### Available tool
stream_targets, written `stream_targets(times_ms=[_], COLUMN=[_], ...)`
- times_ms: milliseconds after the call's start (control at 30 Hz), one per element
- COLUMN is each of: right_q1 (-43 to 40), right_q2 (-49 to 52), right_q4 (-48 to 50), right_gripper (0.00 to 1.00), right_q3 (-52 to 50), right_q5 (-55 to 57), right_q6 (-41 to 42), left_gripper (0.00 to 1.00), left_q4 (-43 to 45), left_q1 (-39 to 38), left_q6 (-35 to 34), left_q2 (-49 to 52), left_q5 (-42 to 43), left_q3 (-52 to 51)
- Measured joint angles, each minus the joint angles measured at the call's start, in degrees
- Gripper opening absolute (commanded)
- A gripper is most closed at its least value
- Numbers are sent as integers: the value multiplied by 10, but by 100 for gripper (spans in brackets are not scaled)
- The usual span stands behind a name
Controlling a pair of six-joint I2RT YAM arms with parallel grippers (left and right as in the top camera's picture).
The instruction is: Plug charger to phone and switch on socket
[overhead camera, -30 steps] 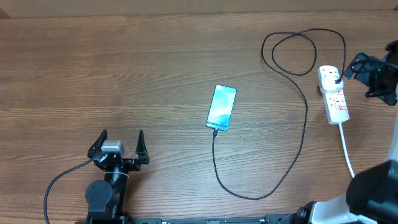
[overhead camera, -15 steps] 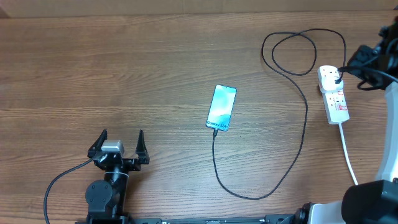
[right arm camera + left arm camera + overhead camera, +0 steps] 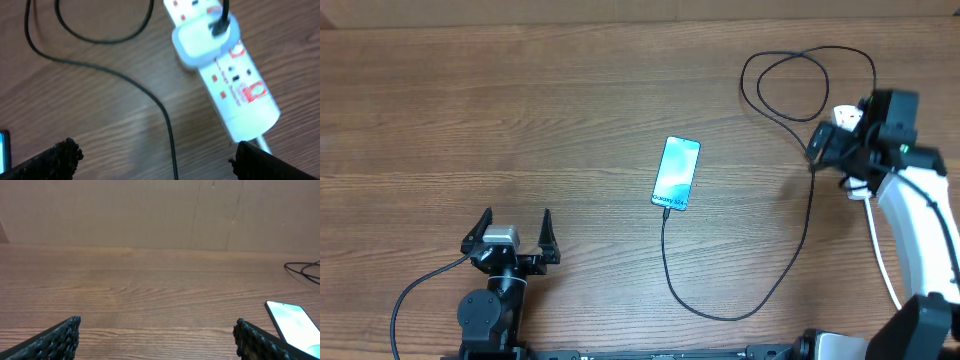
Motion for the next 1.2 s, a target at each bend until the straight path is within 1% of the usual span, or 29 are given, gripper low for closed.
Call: stream_targets(times_ms=[233,467,600,733,1200], right_q1=[17,50,57,57,61], right_q2=[-67,-144,-179,-209,-314], right_q4=[89,257,319,343,376], right_gripper=[100,100,100,100,100], right_q3=[-149,-305,-374,-417,-501], right_q5=[-19,-75,-106,-120,-126], right_q6=[0,-12,-20,-24,-28], left_gripper=[100,100,100,100,100], left_q4=[0,0,0,0,0], left_q1=[0,0,0,0,0], left_q6=[0,0,0,0,0], left_q2=[0,0,0,0,0], left_q5=[0,0,0,0,0], left_q3=[0,0,0,0,0])
